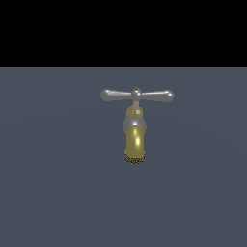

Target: Turn on the faucet by rotating a designated handle.

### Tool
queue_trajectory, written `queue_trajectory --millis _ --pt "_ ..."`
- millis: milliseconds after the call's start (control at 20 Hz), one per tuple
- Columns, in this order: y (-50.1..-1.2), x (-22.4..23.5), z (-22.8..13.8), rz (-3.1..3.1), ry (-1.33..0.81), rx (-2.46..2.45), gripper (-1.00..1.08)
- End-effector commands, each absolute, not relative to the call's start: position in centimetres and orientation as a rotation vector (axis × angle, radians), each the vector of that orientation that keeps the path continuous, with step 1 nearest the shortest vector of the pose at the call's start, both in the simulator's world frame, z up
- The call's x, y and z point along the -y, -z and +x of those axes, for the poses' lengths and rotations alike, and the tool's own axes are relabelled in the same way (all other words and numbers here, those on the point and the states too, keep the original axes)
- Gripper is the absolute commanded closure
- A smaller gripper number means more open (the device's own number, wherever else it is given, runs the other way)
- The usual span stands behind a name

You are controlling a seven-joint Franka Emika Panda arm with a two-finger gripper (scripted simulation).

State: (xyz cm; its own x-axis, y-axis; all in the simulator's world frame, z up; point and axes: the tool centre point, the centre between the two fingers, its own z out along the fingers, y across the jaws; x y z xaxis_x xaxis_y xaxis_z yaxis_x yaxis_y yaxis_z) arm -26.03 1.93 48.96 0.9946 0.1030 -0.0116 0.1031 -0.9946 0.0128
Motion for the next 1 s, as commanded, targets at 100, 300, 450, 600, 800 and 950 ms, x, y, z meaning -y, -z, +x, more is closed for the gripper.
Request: queue_trajectory --millis 100,300,450,600,800,950 --pt "-48.9 -1.9 -26.0 3.124 0.017 -0.165 1.08" --pt "-48.6 -1.5 -26.0 3.122 0.017 -0.191 1.08" --pt "-48.1 -1.1 -25.9 3.12 0.017 -0.229 1.08" --pt "-47.4 -0.4 -25.7 3.116 0.017 -0.282 1.08" --pt "-46.1 0.7 -25.4 3.107 0.017 -0.376 1.08" --pt "-45.0 1.8 -25.1 3.095 0.016 -0.464 1.08"
